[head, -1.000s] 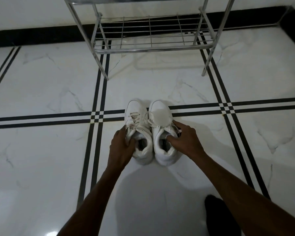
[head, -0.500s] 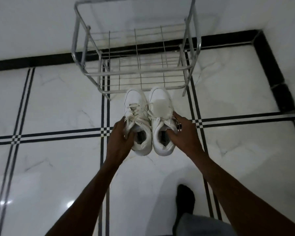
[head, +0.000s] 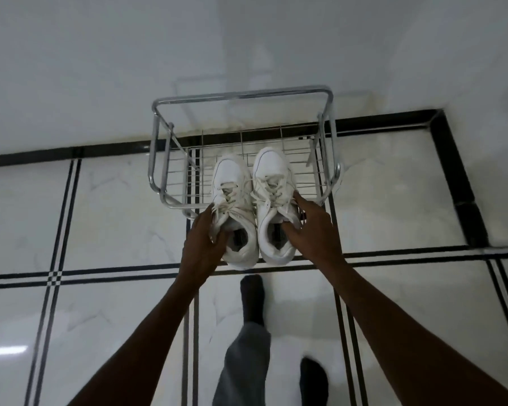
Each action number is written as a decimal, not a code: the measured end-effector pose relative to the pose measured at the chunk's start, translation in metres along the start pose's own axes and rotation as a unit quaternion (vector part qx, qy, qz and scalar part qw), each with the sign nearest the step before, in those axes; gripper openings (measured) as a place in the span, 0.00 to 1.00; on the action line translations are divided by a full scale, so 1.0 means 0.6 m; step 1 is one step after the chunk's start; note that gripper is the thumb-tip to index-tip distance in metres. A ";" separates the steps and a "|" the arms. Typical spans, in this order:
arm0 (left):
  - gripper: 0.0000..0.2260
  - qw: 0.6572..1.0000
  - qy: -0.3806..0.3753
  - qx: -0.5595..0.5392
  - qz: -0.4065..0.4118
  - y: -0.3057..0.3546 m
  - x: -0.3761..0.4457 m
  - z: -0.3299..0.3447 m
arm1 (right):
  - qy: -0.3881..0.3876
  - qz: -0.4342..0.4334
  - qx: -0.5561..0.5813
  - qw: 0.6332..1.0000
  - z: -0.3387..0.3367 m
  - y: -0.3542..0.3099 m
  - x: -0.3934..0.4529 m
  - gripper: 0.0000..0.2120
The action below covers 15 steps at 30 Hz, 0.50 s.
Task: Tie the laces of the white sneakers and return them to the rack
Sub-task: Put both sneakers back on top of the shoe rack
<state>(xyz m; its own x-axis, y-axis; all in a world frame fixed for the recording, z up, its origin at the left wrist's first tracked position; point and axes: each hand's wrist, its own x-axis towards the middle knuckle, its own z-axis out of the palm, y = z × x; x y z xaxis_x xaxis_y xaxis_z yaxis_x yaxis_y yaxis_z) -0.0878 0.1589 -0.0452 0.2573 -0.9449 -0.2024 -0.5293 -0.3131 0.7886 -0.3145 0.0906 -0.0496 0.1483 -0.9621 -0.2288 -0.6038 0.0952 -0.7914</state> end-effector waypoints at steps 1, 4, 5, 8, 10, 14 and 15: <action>0.26 1.000 -0.002 0.005 -0.002 -0.006 0.024 -0.003 | -0.007 0.000 -0.001 1.000 0.009 -0.003 0.024 0.34; 0.26 0.999 -0.018 0.020 -0.018 -0.032 0.113 -0.005 | -0.012 0.010 0.002 1.000 0.037 -0.002 0.107 0.36; 0.28 0.999 -0.024 0.021 -0.028 -0.037 0.138 -0.008 | -0.014 0.013 0.002 1.000 0.044 -0.002 0.132 0.36; 0.32 0.998 -0.042 0.015 -0.036 -0.053 0.210 -0.015 | -0.014 0.023 -0.004 1.000 0.066 -0.006 0.193 0.35; 0.32 0.998 -0.057 0.015 -0.028 -0.064 0.247 -0.013 | -0.010 0.021 -0.011 1.000 0.080 -0.003 0.222 0.35; 0.32 0.996 -0.076 0.008 -0.037 -0.076 0.291 -0.009 | -0.009 0.035 -0.012 0.999 0.091 0.008 0.261 0.33; 0.32 0.996 -0.077 0.008 -0.041 -0.076 0.297 -0.008 | -0.008 0.038 -0.009 0.999 0.091 0.006 0.266 0.33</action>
<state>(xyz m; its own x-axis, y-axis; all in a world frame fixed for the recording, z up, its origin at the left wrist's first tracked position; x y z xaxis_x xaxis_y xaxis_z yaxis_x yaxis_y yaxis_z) -0.0138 0.0054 -0.1146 0.1732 -0.9190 -0.3541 -0.5244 -0.3904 0.7567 -0.2501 -0.0489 -0.1201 0.1144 -0.9482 -0.2963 -0.6275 0.1622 -0.7616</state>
